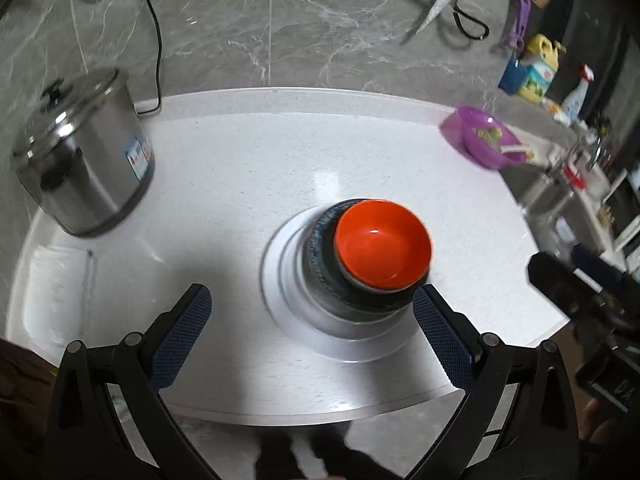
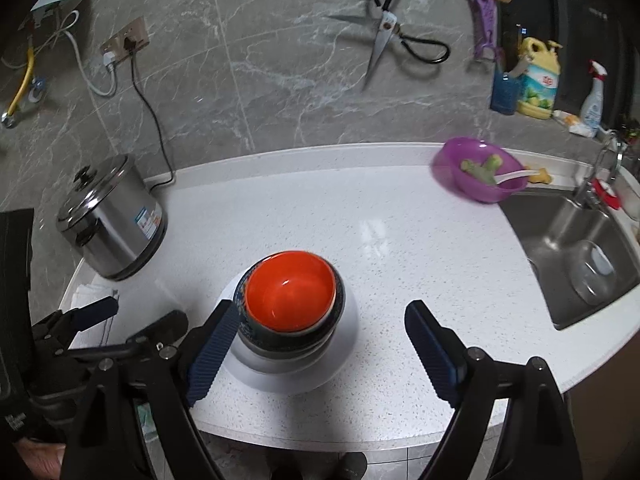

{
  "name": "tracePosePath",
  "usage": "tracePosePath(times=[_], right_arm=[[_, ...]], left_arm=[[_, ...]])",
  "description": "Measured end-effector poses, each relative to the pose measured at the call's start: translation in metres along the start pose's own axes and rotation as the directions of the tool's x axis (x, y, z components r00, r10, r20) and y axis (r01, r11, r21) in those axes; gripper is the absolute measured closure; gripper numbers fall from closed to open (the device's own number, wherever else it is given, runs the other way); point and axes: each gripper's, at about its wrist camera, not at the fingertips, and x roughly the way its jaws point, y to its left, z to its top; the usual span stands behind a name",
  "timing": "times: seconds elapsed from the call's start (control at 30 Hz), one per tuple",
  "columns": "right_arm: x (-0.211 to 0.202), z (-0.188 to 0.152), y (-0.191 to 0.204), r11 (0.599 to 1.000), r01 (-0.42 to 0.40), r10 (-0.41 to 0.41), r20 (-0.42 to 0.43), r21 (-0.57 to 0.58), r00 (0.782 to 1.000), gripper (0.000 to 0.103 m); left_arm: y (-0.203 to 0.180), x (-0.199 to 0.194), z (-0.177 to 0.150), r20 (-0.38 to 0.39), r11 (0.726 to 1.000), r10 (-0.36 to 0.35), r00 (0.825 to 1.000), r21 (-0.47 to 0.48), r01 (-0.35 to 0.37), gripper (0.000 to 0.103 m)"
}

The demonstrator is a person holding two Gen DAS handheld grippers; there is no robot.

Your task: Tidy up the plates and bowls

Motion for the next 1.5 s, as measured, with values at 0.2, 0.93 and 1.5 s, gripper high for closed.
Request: tracePosePath(times=[0.2, 0.93, 1.5], right_arm=[[-0.010, 0.001, 0.004, 0.996, 0.063, -0.062, -0.005, 0.056, 0.998, 0.015], [-0.003, 0.006, 0.011, 0.991, 0.104, -0.103, -0.020, 0.089, 0.995, 0.015], [0.004, 0.007, 0.012, 0.992, 0.097, -0.094, -0.035, 0.082, 0.995, 0.015]], left_arm=[[0.009, -0.015, 0.008, 0.024, 1.000, 0.016, 1.000, 0.022, -0.017, 0.002], [0.014, -0.017, 0.016, 0.030, 0.999, 0.007, 1.000, 0.040, -0.008, 0.002], [0.010, -0.012, 0.017, 0.031, 0.999, 0.033, 0.999, 0.031, -0.034, 0.002]])
